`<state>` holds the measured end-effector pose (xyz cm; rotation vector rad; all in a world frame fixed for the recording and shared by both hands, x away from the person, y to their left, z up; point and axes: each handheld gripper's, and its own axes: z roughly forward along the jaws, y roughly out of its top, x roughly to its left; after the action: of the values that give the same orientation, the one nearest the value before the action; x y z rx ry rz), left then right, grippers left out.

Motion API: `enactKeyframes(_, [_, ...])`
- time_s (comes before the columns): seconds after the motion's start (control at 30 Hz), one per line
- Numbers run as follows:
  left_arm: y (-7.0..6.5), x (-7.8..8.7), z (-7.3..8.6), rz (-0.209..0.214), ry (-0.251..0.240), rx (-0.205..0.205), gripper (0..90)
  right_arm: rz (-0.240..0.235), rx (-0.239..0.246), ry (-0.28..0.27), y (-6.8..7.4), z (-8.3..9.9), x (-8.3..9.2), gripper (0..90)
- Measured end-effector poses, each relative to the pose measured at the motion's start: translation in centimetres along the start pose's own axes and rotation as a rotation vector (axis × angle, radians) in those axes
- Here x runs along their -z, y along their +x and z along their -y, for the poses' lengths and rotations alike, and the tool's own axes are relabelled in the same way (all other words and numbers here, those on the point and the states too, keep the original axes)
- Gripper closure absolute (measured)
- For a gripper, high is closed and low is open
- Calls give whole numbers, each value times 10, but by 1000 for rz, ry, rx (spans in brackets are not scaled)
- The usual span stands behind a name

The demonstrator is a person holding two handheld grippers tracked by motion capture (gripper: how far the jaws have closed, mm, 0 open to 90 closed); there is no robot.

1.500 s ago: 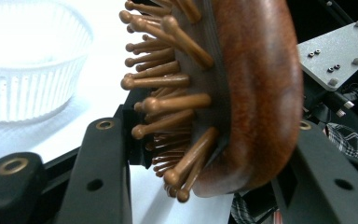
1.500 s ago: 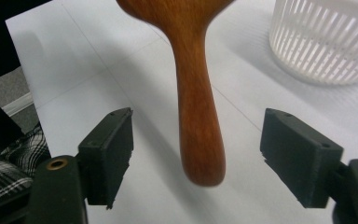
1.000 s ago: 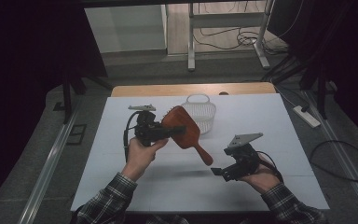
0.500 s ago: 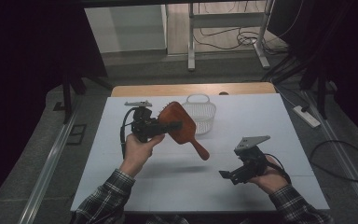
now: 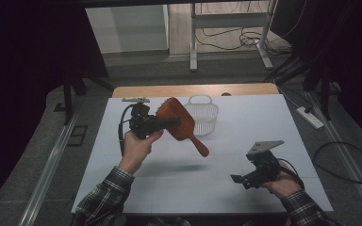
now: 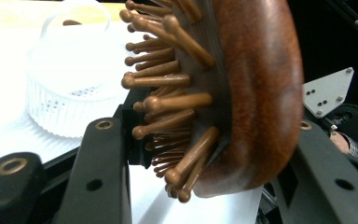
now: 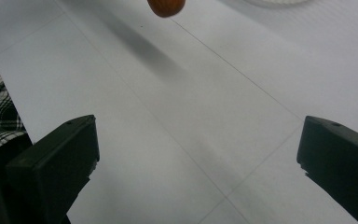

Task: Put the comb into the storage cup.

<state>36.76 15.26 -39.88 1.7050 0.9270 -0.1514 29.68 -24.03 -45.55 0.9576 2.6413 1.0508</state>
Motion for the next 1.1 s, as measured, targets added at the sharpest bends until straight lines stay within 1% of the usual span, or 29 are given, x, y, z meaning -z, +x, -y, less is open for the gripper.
enactKeyframes(0.17, [2, 2, -4, -6, -8, 4, 540, 23, -22, -8, -3, 8, 7, 0])
enactKeyframes(0.27, [3, 3, -6, -11, -12, 5, 539, 29, -31, 1, -4, 10, 9, 0])
enactKeyframes(0.3, [4, 4, -7, -12, -12, 6, 539, 40, -34, 5, -5, 12, 11, 0])
enactKeyframes(0.4, [7, 5, -10, -12, -19, 13, 539, 51, -47, 6, -6, 17, 15, 0])
enactKeyframes(0.47, [7, 6, -11, -12, -21, 18, 539, 53, -53, 6, -6, 19, 17, 0])
enactKeyframes(0.57, [9, 7, -14, -20, -23, 14, 539, 64, -77, 1, -8, 25, 23, 0])
enactKeyframes(0.63, [10, 9, -17, -23, -27, 19, 539, 68, -81, -2, -8, 27, 25, 0])
enactKeyframes(0.7, [11, 10, -20, -24, -32, 23, 539, 76, -91, -2, -8, 31, 30, 0])
enactKeyframes(0.77, [11, 10, -22, -28, -35, 21, 539, 80, -92, -2, -8, 32, 31, 0])
enactKeyframes(0.83, [12, 11, -24, -28, -42, 23, 539, 97, -100, 3, -10, 37, 35, 0])
enactKeyframes(0.93, [13, 12, -26, -28, -47, 25, 539, 109, -107, 6, -11, 40, 37, 0])
enactKeyframes(0.97, [14, 12, -27, -30, -48, 23, 539, 114, -117, 6, -12, 41, 39, 0])
enactKeyframes(1.0, [14, 12, -28, -34, -51, 24, 539, 119, -129, 0, -14, 44, 42, 0])
enactKeyframes(1.1, [15, 13, -30, -37, -52, 25, 539, 120, -139, -16, -14, 45, 45, 0])
